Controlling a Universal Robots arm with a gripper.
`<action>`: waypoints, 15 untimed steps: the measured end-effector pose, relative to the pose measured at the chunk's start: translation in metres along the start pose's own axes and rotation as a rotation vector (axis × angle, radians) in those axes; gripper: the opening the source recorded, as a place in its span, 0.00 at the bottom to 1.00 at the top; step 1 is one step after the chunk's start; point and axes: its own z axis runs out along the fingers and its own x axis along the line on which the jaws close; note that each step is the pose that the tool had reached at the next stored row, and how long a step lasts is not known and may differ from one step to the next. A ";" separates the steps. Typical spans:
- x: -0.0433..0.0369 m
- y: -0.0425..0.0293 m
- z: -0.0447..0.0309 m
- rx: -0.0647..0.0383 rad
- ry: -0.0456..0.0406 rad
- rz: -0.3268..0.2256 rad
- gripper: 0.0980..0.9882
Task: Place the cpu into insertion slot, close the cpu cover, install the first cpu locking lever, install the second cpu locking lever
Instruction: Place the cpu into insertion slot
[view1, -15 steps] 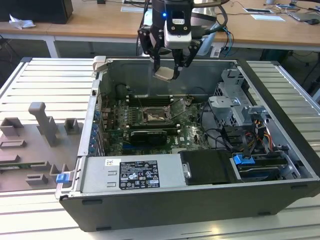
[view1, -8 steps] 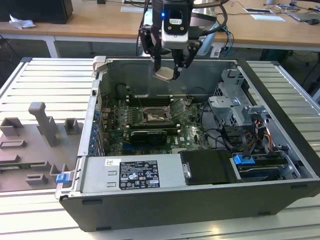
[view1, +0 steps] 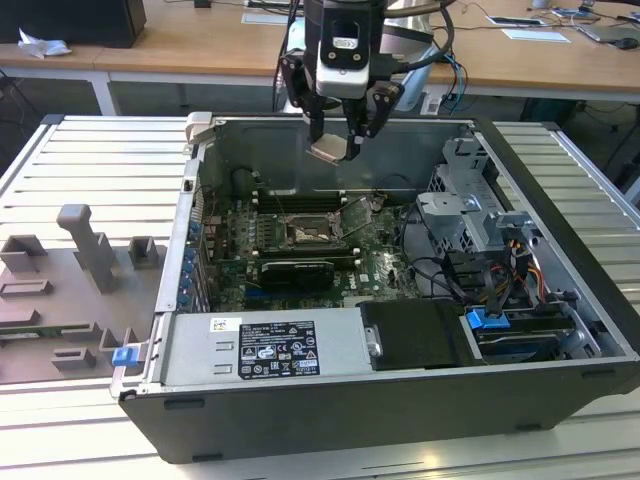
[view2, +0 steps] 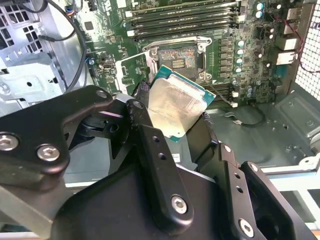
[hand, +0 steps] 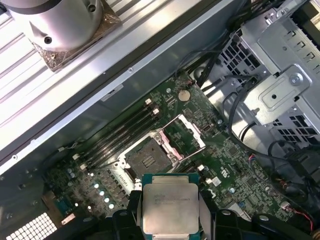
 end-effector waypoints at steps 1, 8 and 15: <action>0.0000 0.0000 0.0000 0.000 -0.0008 0.010 0.50; 0.0000 0.0000 0.0003 -0.001 -0.0053 0.065 0.50; 0.0000 -0.0001 0.0009 -0.002 -0.0103 0.126 0.50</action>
